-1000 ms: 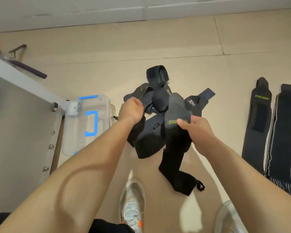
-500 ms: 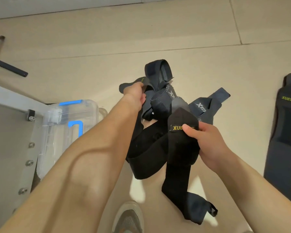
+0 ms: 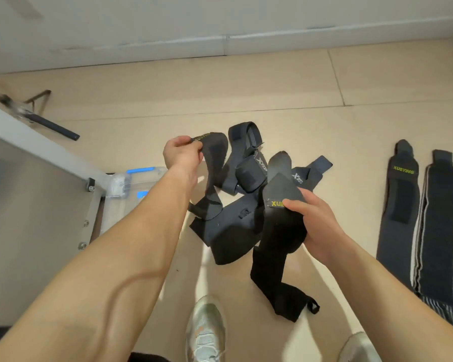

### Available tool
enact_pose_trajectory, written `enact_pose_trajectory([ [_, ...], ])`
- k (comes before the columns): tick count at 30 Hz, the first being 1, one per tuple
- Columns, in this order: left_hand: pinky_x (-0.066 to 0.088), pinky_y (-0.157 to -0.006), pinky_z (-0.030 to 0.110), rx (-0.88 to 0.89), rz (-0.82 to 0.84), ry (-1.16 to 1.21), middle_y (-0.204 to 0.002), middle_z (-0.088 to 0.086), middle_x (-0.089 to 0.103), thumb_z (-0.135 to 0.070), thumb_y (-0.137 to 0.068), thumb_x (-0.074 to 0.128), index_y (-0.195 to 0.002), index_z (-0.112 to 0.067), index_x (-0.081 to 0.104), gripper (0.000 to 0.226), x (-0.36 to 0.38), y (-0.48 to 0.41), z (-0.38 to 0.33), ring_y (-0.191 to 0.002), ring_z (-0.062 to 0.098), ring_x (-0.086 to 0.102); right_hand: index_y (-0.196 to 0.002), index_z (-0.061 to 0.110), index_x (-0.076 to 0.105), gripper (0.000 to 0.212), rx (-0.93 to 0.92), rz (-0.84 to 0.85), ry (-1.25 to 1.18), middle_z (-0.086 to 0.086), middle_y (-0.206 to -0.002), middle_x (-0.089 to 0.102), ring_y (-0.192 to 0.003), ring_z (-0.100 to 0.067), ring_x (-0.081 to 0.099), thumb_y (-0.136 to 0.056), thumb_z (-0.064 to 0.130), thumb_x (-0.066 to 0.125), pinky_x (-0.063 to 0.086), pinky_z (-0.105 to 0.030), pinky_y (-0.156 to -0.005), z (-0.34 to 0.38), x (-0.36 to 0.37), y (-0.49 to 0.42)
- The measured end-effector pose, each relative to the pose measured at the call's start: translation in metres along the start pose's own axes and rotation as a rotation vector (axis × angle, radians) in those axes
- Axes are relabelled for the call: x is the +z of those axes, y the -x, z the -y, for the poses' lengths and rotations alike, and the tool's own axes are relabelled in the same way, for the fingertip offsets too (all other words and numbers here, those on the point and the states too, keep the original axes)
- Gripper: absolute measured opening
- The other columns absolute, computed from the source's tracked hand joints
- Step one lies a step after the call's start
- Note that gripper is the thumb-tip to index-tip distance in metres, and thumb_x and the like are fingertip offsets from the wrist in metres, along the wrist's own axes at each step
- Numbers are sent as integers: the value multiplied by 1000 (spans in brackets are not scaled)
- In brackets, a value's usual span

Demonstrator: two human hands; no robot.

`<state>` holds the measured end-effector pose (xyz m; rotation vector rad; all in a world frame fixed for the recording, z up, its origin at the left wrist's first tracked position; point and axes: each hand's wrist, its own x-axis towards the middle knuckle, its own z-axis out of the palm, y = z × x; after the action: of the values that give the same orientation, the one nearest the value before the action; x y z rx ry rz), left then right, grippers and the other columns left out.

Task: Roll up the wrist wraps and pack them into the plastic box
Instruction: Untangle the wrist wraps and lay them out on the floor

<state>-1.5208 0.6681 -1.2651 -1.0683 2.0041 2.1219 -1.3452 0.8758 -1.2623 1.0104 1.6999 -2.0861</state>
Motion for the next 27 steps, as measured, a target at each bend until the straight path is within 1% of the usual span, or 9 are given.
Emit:
enact_pose_trajectory([
  [2,60,-80,31,23,99,-30,-99,8,68,6,-89,67,-111,-11,66,28,-14,24,-13,-85,23,68,-122,17,67,29,-26,0,-34,-10,-112,75,-105,-31,72,-93,14,68,57,-44,-87,8,-4,21],
  [4,59,-92,39,21,215,-52,-107,13,71,6,-88,66,-108,-12,69,27,-30,47,-27,-94,28,71,-118,13,69,22,-58,4,-83,-11,-108,76,-98,-28,74,-97,12,64,56,-39,-78,20,-7,46],
  [6,56,-90,37,20,348,-75,-114,19,71,6,-90,64,-108,-16,69,28,-44,73,-43,-94,30,69,-114,10,69,17,-102,15,-100,-10,-104,77,-92,-25,74,-99,13,62,56,-36,-74,34,-10,73],
  [8,56,-79,33,39,467,-126,-112,17,71,5,-92,61,-114,-17,67,32,-56,102,-62,-88,26,66,-112,9,69,15,-166,27,-107,-9,-101,78,-87,-23,75,-100,13,61,57,-33,-71,51,-14,101],
  [10,55,-71,27,68,572,-203,-110,12,70,5,-94,58,-117,-17,69,34,-66,131,-85,-88,23,65,-111,9,69,14,-223,46,-121,-10,-100,78,-86,-23,75,-100,12,60,59,-34,-72,72,-17,129],
  [16,51,-84,33,179,854,-327,-111,4,70,5,-93,55,-117,-19,74,38,-87,212,-129,-95,20,65,-116,7,69,20,-376,173,-115,-13,-108,77,-95,-28,75,-97,9,62,58,-41,-86,127,-24,208],
  [21,47,-78,36,344,884,-304,-94,-5,70,-13,-94,70,-107,-30,78,23,-98,265,-128,-89,16,61,-123,8,67,27,-438,221,-9,-12,-114,76,-102,-30,74,-97,11,65,56,-47,-91,143,-30,242],
  [24,51,-80,40,405,853,-245,-103,-2,73,-19,-88,75,-100,-34,79,20,-98,283,-123,-93,17,64,-118,11,67,23,-451,214,65,-6,-106,76,-87,-23,74,-95,12,69,55,-48,-81,142,-33,250],
  [27,55,-84,49,468,853,-211,-113,1,75,-16,-86,75,-110,-35,73,31,-95,291,-116,-99,24,68,-105,17,69,12,-452,200,95,-2,-98,77,-82,-20,73,-94,11,70,57,-44,-74,136,-35,250],
])
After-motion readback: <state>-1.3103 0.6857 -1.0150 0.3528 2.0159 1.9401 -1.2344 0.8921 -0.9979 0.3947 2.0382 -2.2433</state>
